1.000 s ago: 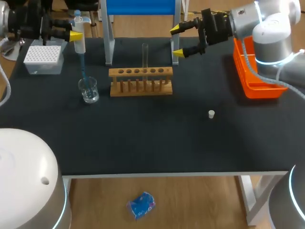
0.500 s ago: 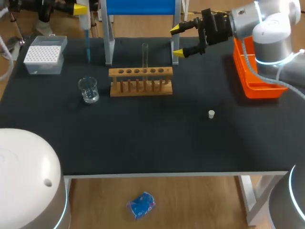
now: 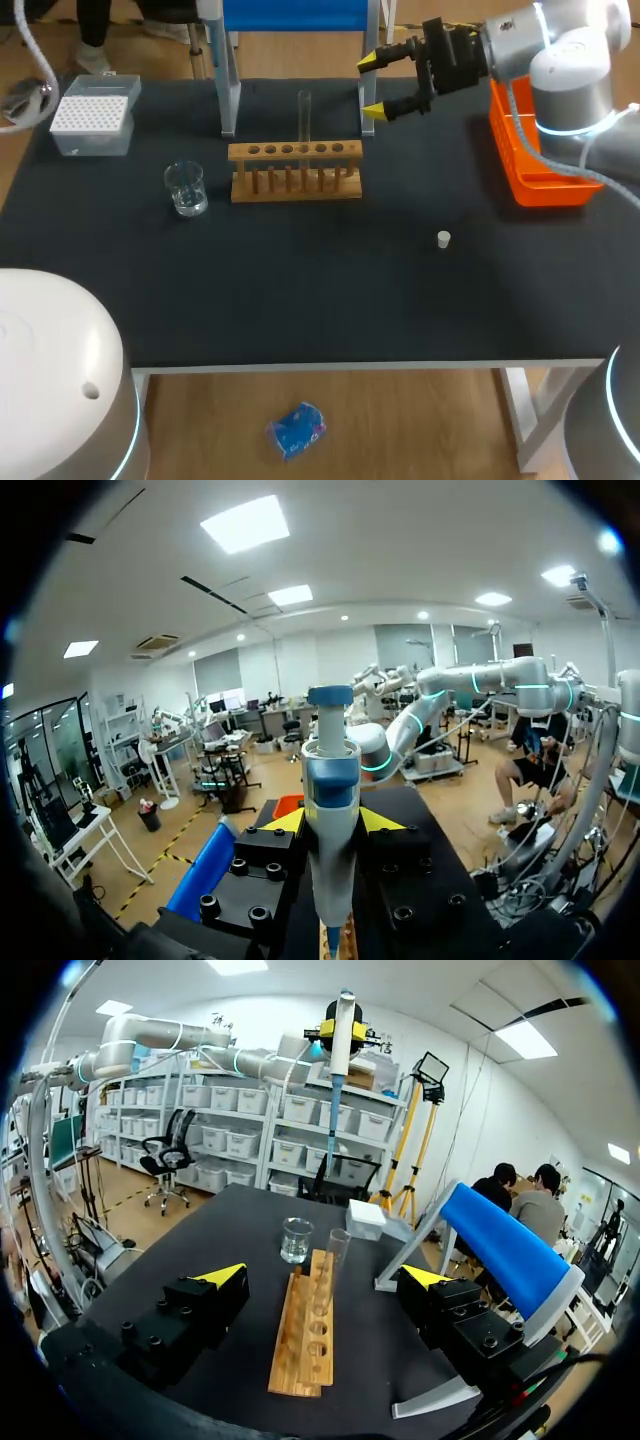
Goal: Invert the test tube, pick up the pipette, mount the tip to pipette, aspirate from beaker and dispense into the tube, eject the tip, return the pipette, and cap with the stopper.
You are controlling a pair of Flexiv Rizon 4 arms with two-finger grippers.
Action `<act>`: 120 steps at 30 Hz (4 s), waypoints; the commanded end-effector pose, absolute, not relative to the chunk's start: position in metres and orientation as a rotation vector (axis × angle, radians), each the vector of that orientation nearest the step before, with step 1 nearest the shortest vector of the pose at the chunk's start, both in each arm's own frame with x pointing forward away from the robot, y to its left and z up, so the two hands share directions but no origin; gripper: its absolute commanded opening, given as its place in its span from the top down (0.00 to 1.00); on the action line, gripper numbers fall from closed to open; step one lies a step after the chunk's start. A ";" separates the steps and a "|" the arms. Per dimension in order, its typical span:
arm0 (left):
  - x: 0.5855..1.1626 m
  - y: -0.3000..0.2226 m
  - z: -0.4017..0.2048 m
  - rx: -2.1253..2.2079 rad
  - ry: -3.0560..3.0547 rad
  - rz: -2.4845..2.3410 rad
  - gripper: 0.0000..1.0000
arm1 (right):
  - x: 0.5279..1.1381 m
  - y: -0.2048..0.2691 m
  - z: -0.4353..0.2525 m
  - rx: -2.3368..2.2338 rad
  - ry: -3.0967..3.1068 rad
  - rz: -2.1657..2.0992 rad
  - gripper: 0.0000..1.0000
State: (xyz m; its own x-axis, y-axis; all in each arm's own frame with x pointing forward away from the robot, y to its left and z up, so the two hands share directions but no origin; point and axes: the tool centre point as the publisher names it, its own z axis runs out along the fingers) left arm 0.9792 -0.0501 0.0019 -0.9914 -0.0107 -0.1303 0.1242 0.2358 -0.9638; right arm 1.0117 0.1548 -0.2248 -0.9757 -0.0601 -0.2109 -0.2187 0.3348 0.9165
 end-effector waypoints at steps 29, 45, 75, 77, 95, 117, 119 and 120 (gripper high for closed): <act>0.992 -0.071 0.006 0.138 2.422 -1.870 1.00 | 1.011 0.155 -0.225 -0.258 2.450 1.715 0.00; 0.992 -0.071 0.006 0.138 2.422 -1.870 1.00 | 1.011 0.155 -0.225 -0.258 2.450 1.715 0.00; 0.988 -0.074 0.018 0.119 2.376 -1.984 1.00 | 1.011 0.155 -0.225 -0.258 2.450 1.715 0.00; 0.989 -0.076 0.021 0.084 2.393 -1.972 1.00 | 1.011 0.155 -0.225 -0.258 2.450 1.715 0.00; 1.006 -0.101 0.027 -0.003 2.382 -2.012 1.00 | 1.011 0.155 -0.225 -0.258 2.450 1.715 0.00; 1.039 -0.147 0.021 0.040 2.376 -2.058 1.00 | 1.011 0.155 -0.225 -0.258 2.450 1.715 0.00; 1.039 -0.151 0.020 0.042 2.378 -2.060 1.00 | 1.011 0.155 -0.225 -0.258 2.450 1.715 0.00; 1.040 -0.153 0.020 0.045 2.379 -2.064 1.00 | 1.011 0.155 -0.225 -0.258 2.450 1.715 0.00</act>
State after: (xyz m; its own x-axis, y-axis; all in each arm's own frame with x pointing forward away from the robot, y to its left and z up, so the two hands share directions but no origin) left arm 1.0331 -0.1479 0.0208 -0.9998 0.0139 -0.0141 0.0159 0.1424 -0.9897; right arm 1.0115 0.1549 -0.2248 -0.9757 -0.0595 -0.2111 -0.2187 0.3350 0.9165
